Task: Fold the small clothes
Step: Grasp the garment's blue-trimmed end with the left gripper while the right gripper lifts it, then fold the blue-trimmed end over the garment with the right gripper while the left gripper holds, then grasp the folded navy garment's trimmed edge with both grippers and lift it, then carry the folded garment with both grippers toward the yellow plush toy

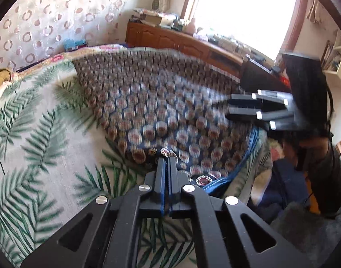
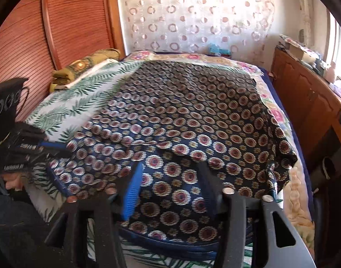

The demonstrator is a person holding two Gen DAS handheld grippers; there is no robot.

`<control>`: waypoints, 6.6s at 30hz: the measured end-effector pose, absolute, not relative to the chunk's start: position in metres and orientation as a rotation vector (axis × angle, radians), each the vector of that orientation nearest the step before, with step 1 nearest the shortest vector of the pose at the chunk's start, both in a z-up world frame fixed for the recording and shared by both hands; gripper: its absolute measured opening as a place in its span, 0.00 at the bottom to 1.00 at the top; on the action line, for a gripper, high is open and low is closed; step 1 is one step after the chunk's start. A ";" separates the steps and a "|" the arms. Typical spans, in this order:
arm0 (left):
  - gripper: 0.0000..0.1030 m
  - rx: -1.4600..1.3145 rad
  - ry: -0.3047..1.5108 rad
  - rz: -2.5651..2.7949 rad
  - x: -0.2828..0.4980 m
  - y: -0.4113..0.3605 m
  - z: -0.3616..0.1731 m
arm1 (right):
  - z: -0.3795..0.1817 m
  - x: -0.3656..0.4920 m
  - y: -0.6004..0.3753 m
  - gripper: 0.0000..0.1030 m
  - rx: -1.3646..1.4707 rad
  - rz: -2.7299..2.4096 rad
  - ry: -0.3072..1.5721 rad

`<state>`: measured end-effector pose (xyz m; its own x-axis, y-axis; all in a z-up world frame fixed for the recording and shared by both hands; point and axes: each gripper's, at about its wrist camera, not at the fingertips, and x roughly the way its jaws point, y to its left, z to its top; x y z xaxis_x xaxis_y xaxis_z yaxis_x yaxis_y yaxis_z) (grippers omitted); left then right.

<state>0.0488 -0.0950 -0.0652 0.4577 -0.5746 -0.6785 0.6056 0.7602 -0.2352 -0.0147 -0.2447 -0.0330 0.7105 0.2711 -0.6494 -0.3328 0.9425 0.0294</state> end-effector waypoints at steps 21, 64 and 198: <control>0.02 -0.049 0.767 -0.643 0.107 -0.098 -0.044 | -0.034 -0.046 -0.221 0.53 -0.147 0.414 0.760; 0.02 -0.037 0.733 -0.582 0.098 -0.089 -0.033 | -0.031 -0.035 -0.263 0.02 -0.190 0.303 0.688; 0.04 -0.099 0.541 -0.350 0.211 0.046 0.052 | -0.001 0.232 -0.234 0.07 -0.130 0.371 0.414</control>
